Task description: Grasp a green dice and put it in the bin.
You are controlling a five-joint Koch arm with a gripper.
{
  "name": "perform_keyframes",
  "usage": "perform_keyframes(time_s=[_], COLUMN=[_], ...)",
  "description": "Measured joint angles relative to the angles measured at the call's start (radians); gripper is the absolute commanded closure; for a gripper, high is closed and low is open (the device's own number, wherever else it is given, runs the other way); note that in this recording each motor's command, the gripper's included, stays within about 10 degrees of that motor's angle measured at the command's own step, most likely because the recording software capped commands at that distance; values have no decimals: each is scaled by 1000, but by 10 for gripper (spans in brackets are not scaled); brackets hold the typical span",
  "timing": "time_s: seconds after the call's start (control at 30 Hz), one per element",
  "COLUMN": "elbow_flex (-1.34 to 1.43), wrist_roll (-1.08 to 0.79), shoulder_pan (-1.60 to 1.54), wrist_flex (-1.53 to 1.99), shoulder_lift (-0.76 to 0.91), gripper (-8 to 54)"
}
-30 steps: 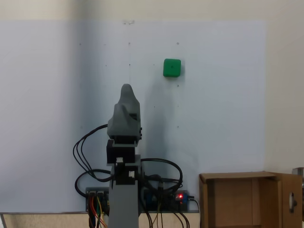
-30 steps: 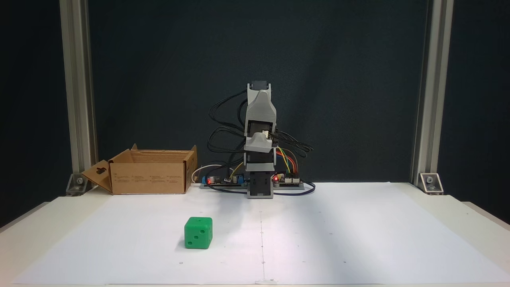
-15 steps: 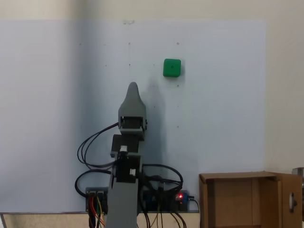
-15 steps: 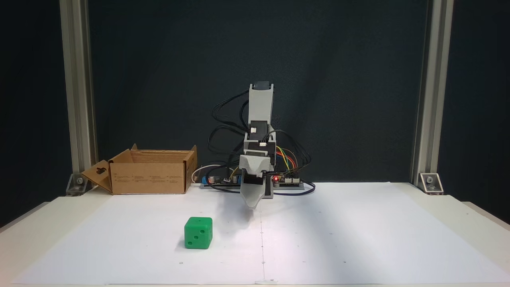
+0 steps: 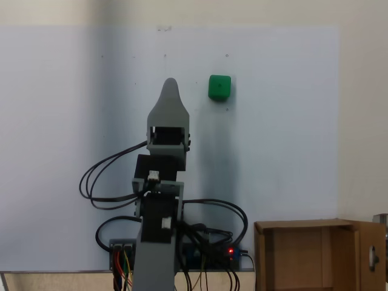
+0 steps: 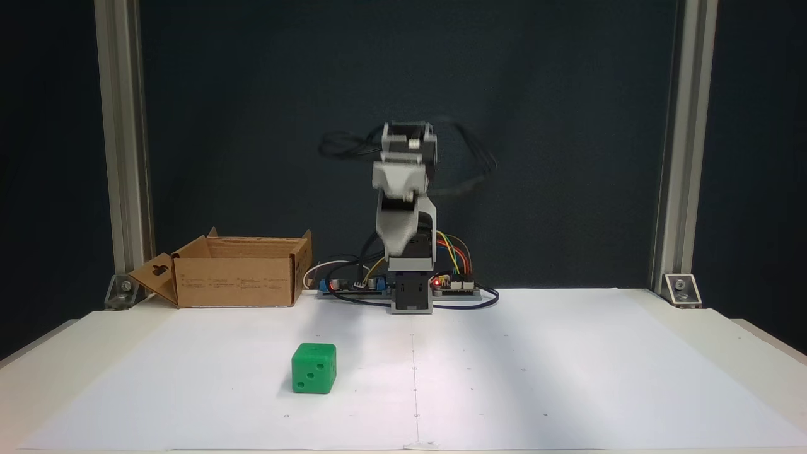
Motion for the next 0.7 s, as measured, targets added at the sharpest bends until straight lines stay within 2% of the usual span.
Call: perform_keyframes(time_s=[0.23, 0.47, 0.6, 0.7], elbow_flex=[-183, -393, -543, -541], wrist_roll=[0, -87, -150, -184], shoulder_pan=[6, 83, 152, 186], wrist_flex=[356, 775, 963, 1029], shoulder_lift=[-130, -299, -328, -333], gripper=[21, 21, 20, 19])
